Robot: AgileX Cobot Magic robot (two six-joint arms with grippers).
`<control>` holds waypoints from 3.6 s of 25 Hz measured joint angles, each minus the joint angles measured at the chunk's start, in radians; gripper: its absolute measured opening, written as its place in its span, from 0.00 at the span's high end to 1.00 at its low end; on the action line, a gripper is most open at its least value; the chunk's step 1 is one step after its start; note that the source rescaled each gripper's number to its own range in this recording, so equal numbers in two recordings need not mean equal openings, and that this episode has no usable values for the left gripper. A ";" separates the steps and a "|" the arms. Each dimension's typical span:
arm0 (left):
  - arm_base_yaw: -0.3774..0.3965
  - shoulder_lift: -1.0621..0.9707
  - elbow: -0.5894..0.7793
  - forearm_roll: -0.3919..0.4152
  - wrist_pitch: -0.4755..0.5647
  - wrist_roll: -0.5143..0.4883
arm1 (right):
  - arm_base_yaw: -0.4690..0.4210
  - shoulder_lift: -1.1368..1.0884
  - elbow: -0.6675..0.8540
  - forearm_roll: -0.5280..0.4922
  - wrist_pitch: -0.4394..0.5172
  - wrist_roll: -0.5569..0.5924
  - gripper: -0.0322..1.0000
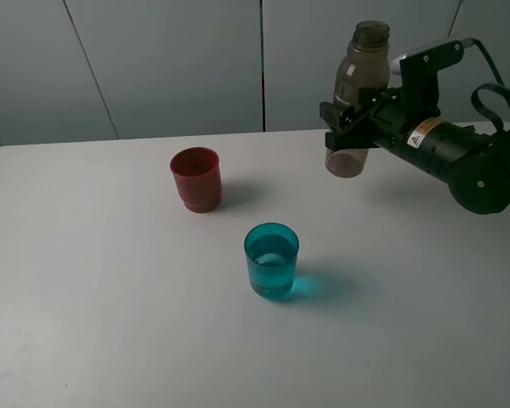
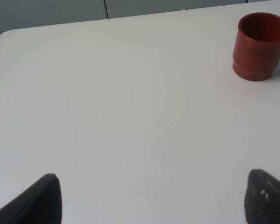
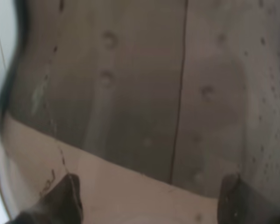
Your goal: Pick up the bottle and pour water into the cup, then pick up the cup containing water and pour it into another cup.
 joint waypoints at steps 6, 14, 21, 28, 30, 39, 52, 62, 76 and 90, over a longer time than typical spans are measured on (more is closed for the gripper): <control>0.000 0.000 0.000 0.000 0.000 0.000 | 0.000 0.125 -0.001 0.053 -0.126 0.012 0.97; 0.000 0.000 0.000 0.000 0.000 0.003 | 0.000 0.204 -0.056 0.097 -0.137 0.012 0.97; 0.000 0.000 0.000 0.000 0.000 0.004 | -0.003 0.215 -0.074 0.004 -0.093 -0.087 0.97; 0.000 0.000 0.000 0.000 0.000 0.006 | -0.005 0.215 -0.074 -0.079 -0.034 -0.120 0.97; 0.000 0.000 0.000 0.000 0.000 0.006 | -0.005 0.215 -0.074 -0.088 -0.013 -0.138 0.97; 0.000 0.000 0.000 0.000 0.000 0.006 | -0.005 0.217 -0.082 -0.118 0.004 -0.176 0.97; 0.000 0.000 0.000 0.000 0.000 0.006 | -0.005 0.249 -0.082 -0.159 -0.117 -0.165 0.01; 0.000 0.000 0.000 0.000 0.000 0.006 | -0.005 0.167 -0.038 -0.118 -0.147 -0.162 0.01; 0.000 0.000 0.000 0.000 0.000 0.002 | -0.005 -0.065 -0.036 -0.146 -0.154 -0.105 0.01; 0.000 0.000 0.000 0.002 0.000 0.000 | -0.005 -0.492 -0.035 -0.475 0.539 0.477 0.01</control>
